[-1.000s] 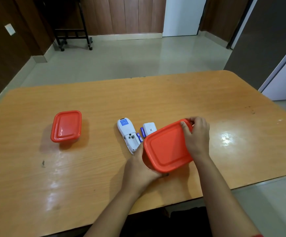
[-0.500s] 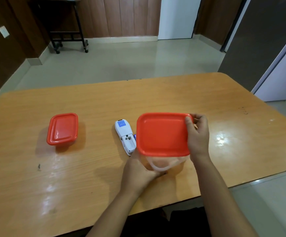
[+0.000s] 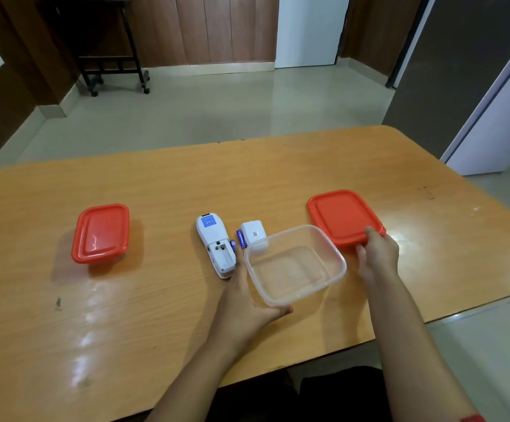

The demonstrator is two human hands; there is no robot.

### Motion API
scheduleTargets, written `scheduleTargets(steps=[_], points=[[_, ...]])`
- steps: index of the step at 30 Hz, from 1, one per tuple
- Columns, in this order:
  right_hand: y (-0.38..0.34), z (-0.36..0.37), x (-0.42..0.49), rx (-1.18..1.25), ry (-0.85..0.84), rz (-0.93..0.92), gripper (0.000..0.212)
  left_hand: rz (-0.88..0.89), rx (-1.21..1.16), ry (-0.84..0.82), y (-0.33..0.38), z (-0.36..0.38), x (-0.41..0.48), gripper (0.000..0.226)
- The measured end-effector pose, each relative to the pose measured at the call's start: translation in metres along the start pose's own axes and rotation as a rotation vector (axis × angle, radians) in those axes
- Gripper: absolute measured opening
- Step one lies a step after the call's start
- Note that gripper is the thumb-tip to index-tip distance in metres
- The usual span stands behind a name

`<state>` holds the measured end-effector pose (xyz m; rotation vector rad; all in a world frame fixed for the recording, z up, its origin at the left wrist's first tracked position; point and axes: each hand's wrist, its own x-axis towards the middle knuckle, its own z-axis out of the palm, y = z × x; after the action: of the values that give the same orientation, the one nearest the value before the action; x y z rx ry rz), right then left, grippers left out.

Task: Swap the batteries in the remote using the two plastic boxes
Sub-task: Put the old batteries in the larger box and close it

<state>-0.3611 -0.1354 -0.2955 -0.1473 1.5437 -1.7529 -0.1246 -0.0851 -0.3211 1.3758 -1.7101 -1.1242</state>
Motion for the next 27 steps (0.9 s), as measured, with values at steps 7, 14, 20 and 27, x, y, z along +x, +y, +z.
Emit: scheduleTargets(steps=[7,14,20,27], points=[[0.005,0.004,-0.011,-0.524,0.007,-0.162,0.023,0.065,0.009,0.067,0.014,-0.012,-0.005,0.127],[0.027,0.016,-0.036,-1.110,-0.127,-0.740,0.051,0.081,-0.436,0.436,0.016,-0.029,0.003,0.031],[0.048,0.052,-0.087,-1.088,-0.407,-1.128,0.023,-0.076,-0.617,0.572,0.009,-0.051,0.012,0.024],[0.055,0.120,-0.085,-1.691,-0.695,-0.972,0.041,-0.137,-0.632,0.605,0.007,-0.066,0.016,0.021]])
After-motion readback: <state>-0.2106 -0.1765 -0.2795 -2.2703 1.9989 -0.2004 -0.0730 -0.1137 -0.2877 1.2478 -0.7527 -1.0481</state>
